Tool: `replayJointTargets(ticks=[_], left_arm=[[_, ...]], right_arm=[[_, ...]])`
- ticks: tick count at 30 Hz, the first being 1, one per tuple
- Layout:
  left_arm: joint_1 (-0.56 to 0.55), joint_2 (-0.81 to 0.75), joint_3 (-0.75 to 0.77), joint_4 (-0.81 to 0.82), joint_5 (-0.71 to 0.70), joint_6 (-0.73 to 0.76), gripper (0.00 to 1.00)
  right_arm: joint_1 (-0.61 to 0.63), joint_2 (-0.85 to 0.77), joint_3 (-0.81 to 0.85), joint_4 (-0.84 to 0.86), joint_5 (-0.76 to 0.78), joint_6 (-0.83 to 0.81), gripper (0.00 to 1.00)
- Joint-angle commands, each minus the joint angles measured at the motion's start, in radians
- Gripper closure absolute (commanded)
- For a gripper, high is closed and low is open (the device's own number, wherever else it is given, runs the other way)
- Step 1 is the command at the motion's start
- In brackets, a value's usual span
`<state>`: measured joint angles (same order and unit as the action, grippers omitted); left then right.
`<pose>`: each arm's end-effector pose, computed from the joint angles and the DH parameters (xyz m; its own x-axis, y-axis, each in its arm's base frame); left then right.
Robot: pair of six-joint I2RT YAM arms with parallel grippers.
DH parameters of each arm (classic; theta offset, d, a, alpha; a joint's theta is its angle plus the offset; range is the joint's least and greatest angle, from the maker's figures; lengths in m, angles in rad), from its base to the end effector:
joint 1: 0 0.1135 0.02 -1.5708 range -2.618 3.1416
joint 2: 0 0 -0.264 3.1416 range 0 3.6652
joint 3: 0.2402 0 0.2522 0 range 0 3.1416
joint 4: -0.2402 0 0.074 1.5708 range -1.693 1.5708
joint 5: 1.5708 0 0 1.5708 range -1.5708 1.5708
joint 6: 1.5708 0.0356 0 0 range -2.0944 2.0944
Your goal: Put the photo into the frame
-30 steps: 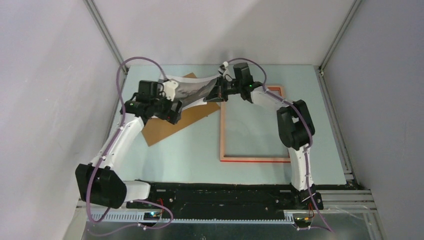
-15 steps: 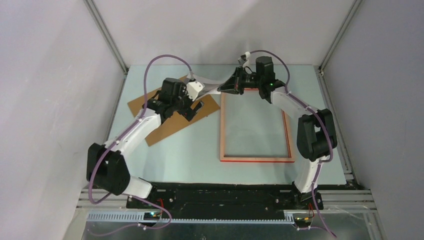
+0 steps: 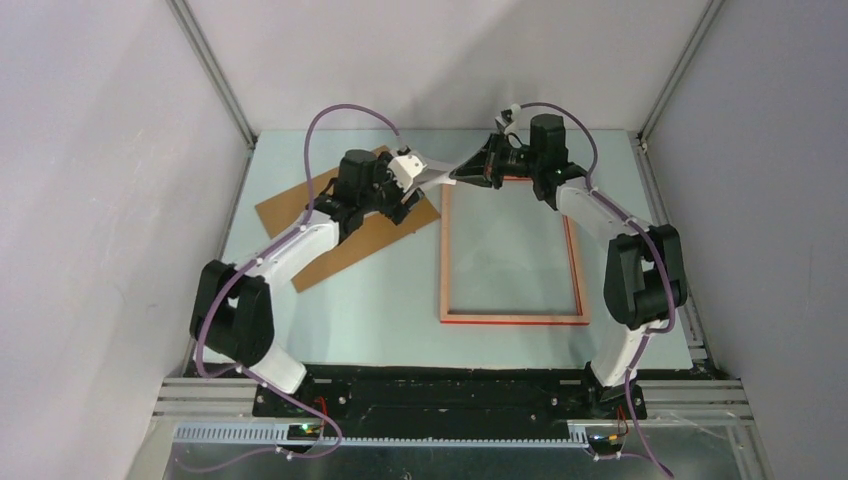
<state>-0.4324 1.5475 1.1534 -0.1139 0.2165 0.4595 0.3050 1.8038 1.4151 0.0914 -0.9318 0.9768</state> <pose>0.3219 -0.1570 0.2859 -0.1388 0.5411 -0.8294 0.7154 0.6339 0.2938 0.3934 0.1538 0.3052 -0.9115 0.2312 -0.3403 -0.2784 0.2623 0.9240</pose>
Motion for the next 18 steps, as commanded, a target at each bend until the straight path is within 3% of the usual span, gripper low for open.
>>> replayJointTargets(ticks=[1, 18], left_arm=[[-0.014, 0.048, 0.043, 0.107, 0.086, -0.028, 0.22], [-0.023, 0.127, 0.087, 0.156, 0.147, -0.077, 0.61]], right_arm=[[-0.016, -0.067, -0.008, 0.052, -0.002, 0.017, 1.00], [-0.053, -0.068, -0.033, 0.067, 0.003, 0.029, 1.00]])
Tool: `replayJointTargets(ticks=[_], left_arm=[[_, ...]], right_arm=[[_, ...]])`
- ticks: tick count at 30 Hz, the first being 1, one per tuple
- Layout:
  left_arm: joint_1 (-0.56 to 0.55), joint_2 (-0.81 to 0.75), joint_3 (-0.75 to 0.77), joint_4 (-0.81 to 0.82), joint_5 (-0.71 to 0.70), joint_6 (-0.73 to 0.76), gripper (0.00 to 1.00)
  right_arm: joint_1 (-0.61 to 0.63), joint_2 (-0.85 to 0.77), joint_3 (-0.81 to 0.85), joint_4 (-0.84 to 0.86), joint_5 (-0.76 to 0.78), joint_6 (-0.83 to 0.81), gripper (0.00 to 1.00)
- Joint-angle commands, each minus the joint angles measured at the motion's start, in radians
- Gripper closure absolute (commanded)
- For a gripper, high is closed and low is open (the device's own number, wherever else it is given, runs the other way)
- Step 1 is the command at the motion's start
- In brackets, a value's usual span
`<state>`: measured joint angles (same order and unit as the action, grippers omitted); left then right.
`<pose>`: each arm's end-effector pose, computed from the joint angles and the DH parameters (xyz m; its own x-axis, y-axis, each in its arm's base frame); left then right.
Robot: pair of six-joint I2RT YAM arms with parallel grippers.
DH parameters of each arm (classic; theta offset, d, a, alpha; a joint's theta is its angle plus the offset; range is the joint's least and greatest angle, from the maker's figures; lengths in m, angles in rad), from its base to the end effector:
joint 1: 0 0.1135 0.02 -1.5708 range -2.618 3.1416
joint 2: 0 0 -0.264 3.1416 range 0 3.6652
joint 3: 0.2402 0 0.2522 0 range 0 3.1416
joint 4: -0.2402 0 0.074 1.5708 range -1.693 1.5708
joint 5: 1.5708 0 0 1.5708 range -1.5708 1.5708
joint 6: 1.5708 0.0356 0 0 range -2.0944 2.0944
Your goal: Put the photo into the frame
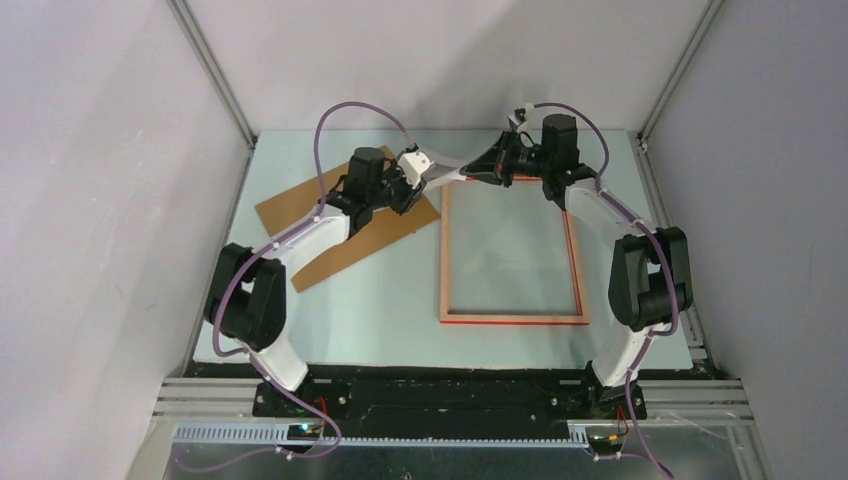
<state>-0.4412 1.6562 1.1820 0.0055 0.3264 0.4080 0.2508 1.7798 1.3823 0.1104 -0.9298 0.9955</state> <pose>0.3423 -0.1743 0.2694 -0.1118 0.4684 -0.8764 0.7708 0.5975 0.2210 0.3952 0.1307 0.3053 -0.8985 0.2877 -0.3314 -0.2557 0.2703 0.9282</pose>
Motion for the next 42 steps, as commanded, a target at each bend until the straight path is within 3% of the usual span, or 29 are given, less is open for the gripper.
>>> replayJointTargets(ticks=[1, 5, 7, 9, 11, 17, 20, 21, 23, 27, 34, 42], left_arm=[[-0.017, 0.024, 0.061, 0.034, 0.038, -0.024, 0.62], [-0.022, 0.034, 0.076, 0.021, 0.038, -0.019, 0.67], [-0.023, 0.039, 0.086, 0.012, 0.036, -0.015, 0.75], [-0.023, 0.038, 0.095, 0.003, 0.036, -0.015, 0.91], [-0.023, 0.033, 0.101, 0.001, 0.038, -0.019, 0.99], [-0.024, -0.002, 0.137, -0.076, 0.071, -0.072, 1.00], [-0.024, -0.036, 0.156, -0.095, 0.077, -0.121, 1.00], [-0.024, -0.050, 0.168, -0.108, 0.079, -0.146, 1.00], [-0.024, -0.073, 0.185, -0.120, 0.077, -0.192, 1.00], [-0.024, -0.112, 0.235, -0.159, 0.094, -0.301, 1.00], [-0.030, -0.146, 0.346, -0.241, 0.174, -0.518, 1.00], [-0.092, -0.146, 0.486, -0.287, 0.283, -0.727, 1.00]], right_arm=[[0.001, -0.044, 0.000, 0.047, 0.001, 0.009, 1.00], [-0.001, -0.050, 0.000, 0.039, 0.006, 0.003, 1.00], [-0.002, -0.054, 0.000, 0.039, 0.006, 0.002, 1.00], [-0.004, -0.056, 0.000, 0.037, 0.008, 0.001, 1.00], [-0.005, -0.062, -0.002, 0.039, 0.008, 0.002, 1.00], [-0.021, -0.091, -0.005, 0.042, 0.011, 0.001, 0.97], [-0.040, -0.114, -0.004, 0.028, 0.018, -0.011, 0.72], [-0.044, -0.127, -0.003, 0.025, 0.019, -0.021, 0.58], [-0.066, -0.149, -0.003, 0.003, 0.028, -0.043, 0.39], [-0.117, -0.207, -0.004, -0.031, 0.041, -0.093, 0.14], [-0.281, -0.358, -0.005, -0.097, 0.041, -0.194, 0.08], [-0.538, -0.482, -0.069, -0.350, 0.002, -0.407, 0.08]])
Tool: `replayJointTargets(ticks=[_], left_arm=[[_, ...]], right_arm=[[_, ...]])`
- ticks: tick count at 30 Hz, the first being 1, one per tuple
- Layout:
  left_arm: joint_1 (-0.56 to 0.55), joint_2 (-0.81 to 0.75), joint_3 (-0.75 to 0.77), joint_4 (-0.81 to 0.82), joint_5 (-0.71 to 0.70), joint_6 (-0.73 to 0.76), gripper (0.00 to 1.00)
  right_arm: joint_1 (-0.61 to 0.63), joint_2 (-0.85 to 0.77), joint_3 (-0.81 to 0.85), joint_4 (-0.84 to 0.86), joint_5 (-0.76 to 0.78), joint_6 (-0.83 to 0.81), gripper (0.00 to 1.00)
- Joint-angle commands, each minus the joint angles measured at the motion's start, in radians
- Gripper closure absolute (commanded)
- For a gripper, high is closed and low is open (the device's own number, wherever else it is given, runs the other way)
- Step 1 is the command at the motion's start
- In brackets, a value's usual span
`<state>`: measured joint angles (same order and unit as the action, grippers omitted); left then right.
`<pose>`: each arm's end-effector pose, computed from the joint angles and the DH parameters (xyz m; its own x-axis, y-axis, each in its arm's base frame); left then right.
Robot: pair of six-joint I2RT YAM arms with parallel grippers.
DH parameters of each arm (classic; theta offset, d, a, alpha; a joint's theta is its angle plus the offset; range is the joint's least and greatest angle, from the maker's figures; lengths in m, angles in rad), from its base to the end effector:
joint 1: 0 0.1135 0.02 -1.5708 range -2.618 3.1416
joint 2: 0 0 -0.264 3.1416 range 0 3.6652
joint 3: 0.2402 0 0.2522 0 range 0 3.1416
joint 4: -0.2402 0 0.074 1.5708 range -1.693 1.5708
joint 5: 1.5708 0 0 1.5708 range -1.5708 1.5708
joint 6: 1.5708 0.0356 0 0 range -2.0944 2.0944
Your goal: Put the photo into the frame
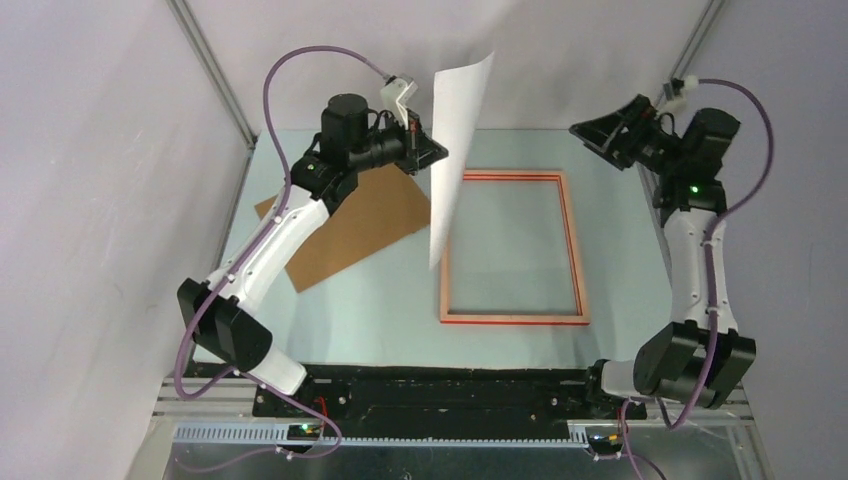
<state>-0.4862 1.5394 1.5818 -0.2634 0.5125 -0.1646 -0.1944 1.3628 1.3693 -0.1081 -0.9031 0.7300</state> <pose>0.3069 -0.1820 0.4247 -0.3272 0.0114 -0.9449 0.7873 0.5563 -0.2659 0.3052 -0.0316 0.4237 -0.5055 0.5204 -0.6882 -0.4157 0.5521 0.7228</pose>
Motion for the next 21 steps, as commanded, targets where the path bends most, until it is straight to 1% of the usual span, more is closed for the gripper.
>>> replayJointTargets(ticks=[1, 6, 11, 14, 18, 19, 20, 21], left_arm=[[-0.055, -0.027, 0.097, -0.018, 0.106, -0.191, 1.00], [-0.140, 0.008, 0.176, -0.017, 0.167, -0.291, 1.00], [-0.229, 0.048, 0.256, -0.012, 0.208, -0.370, 1.00], [-0.253, 0.061, 0.271, 0.004, 0.225, -0.410, 1.00], [-0.249, 0.055, 0.198, 0.072, 0.205, -0.459, 1.00], [-0.241, 0.055, 0.151, 0.091, 0.198, -0.474, 1.00], [-0.233, 0.056, 0.121, 0.157, 0.198, -0.522, 1.00], [-0.210, 0.063, 0.051, 0.200, 0.201, -0.551, 1.00]], right_arm=[[-0.115, -0.087, -0.072, -0.133, -0.035, -0.148, 0.08], [-0.299, -0.120, -0.170, -0.159, -0.108, -0.167, 0.08], [-0.396, -0.129, -0.224, -0.194, -0.143, -0.221, 0.09], [-0.437, -0.127, -0.242, -0.201, -0.154, -0.232, 0.09], [-0.457, -0.127, -0.261, -0.213, -0.155, -0.261, 0.10], [-0.460, -0.128, -0.266, -0.218, -0.153, -0.266, 0.10], [-0.460, -0.128, -0.268, -0.220, -0.153, -0.274, 0.10], [-0.462, -0.128, -0.272, -0.224, -0.152, -0.277, 0.10]])
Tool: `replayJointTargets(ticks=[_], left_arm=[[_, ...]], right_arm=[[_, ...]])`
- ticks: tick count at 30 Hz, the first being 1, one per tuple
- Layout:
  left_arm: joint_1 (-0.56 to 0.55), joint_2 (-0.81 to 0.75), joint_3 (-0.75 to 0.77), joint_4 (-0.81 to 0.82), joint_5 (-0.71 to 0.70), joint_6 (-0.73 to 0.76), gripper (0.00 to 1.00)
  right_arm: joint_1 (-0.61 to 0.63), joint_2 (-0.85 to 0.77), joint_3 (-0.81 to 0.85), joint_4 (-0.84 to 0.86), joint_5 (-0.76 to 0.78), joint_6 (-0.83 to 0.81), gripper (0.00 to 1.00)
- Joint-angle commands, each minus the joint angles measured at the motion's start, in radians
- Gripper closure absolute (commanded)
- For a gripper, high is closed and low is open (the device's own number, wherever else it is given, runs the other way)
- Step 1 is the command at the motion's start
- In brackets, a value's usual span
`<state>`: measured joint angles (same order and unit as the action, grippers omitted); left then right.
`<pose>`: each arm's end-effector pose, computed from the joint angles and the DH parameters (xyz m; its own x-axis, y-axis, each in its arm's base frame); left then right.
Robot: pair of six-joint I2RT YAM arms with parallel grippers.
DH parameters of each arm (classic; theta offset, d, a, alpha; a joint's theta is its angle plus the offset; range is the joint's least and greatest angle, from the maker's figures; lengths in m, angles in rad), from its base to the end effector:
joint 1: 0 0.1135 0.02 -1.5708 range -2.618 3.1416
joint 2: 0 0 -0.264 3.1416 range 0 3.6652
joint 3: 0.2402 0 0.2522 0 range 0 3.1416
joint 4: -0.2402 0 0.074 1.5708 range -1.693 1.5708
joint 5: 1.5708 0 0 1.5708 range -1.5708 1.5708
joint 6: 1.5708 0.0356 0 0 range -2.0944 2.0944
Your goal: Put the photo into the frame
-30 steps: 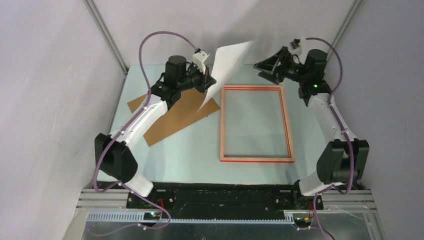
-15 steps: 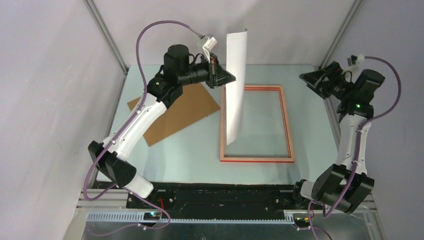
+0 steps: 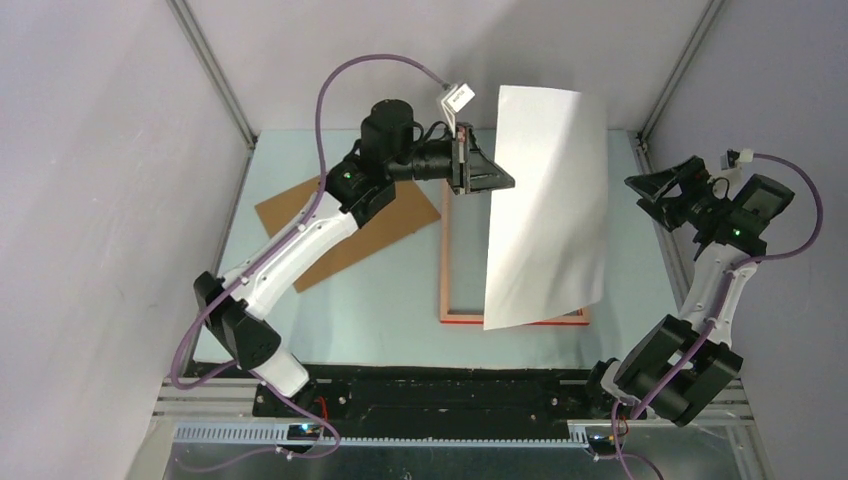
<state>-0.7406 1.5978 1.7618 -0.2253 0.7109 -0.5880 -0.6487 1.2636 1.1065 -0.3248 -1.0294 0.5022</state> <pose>0.2499 -0.2599 0.4704 -0.5879 -0.0321 -0.8083 0.8003 0.1226 -0.5869 0.2362 -0.1408 0.3433 -0.4651 0.6639 -0.5855 -0.0797 0.6273 0.7747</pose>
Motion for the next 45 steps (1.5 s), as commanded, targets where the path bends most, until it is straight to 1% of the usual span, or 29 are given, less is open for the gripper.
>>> replayJointTargets(ticks=[1, 2, 4, 7, 11, 16, 19, 22, 28, 33, 39, 42, 45], left_arm=[[0.058, 0.011, -0.159, 0.229, 0.004, -0.196, 1.00], [0.087, 0.031, -0.219, 0.263, 0.003, -0.214, 1.00], [0.127, 0.074, -0.276, 0.309, -0.008, -0.240, 1.00], [0.181, 0.186, -0.317, 0.323, -0.018, -0.256, 1.00], [0.230, 0.330, -0.327, 0.337, -0.033, -0.277, 1.00], [0.266, 0.455, -0.308, 0.319, -0.047, -0.271, 1.00], [0.276, 0.519, -0.248, 0.252, -0.057, -0.234, 1.00], [0.277, 0.570, -0.190, 0.127, -0.082, -0.164, 1.00], [0.283, 0.605, -0.111, 0.004, -0.130, -0.058, 1.00], [0.284, 0.620, -0.062, -0.069, -0.170, 0.008, 1.00], [0.281, 0.659, 0.043, -0.147, -0.189, 0.078, 1.00], [0.279, 0.676, 0.095, -0.182, -0.195, 0.101, 1.00], [0.271, 0.690, 0.113, -0.201, -0.195, 0.116, 1.00]], right_arm=[[-0.008, -0.028, -0.013, -0.007, -0.025, -0.055, 0.10], [-0.008, -0.026, -0.020, -0.009, -0.025, -0.058, 0.10], [-0.009, -0.024, -0.035, -0.013, -0.024, -0.069, 0.10], [-0.009, -0.015, -0.045, -0.026, -0.016, -0.097, 0.10], [-0.008, -0.002, -0.049, -0.059, -0.007, -0.135, 0.10], [-0.012, 0.011, -0.048, -0.084, 0.028, -0.194, 0.10], [-0.012, 0.022, -0.049, -0.091, 0.042, -0.213, 0.10], [-0.012, 0.041, -0.049, -0.097, 0.044, -0.222, 0.10], [-0.008, 0.081, -0.049, -0.099, 0.040, -0.230, 0.10], [0.009, 0.104, -0.049, -0.097, 0.045, -0.236, 0.11], [0.028, 0.114, -0.049, -0.106, 0.055, -0.255, 0.11], [0.034, 0.115, -0.049, -0.112, 0.068, -0.262, 0.11], [0.042, 0.115, -0.049, -0.117, 0.074, -0.268, 0.11]])
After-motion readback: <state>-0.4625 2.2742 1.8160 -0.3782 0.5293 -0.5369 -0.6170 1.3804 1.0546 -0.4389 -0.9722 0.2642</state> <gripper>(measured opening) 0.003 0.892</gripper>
